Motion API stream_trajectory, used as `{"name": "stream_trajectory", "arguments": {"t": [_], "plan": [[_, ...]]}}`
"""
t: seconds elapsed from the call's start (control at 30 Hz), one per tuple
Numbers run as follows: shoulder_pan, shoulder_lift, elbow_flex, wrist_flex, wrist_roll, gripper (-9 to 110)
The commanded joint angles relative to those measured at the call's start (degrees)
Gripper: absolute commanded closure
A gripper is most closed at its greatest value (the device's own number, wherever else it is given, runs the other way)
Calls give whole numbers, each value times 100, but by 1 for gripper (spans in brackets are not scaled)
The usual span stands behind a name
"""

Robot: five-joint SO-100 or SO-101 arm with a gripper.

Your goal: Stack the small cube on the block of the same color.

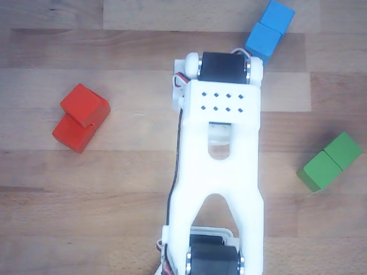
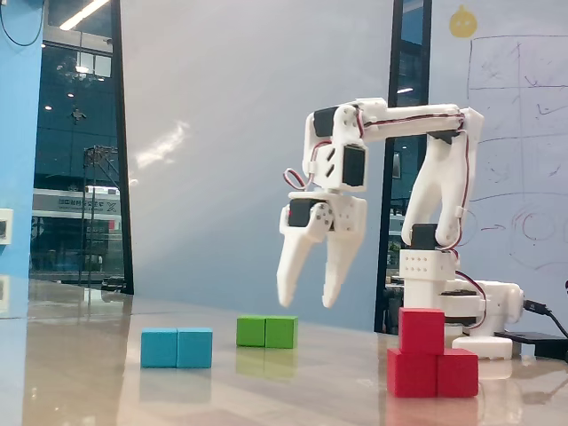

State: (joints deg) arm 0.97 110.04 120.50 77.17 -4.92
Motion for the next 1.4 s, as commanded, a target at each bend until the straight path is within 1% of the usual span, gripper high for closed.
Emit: {"name": "stream_trajectory", "arguments": {"t": [0.0, 0.17, 0.2, 0.33, 0.43, 0.73, 1.37], "plan": [[26, 773, 272, -167, 44, 86], [9, 1239, 870, -703, 35, 101], [-9, 1336, 1028, -791, 35, 102], [0, 1758, 1696, -1046, 35, 100], [26, 2224, 2188, -1195, 44, 101], [26, 4017, 3604, -1740, 44, 102], [35, 7022, 5212, -1714, 44, 102]]}}
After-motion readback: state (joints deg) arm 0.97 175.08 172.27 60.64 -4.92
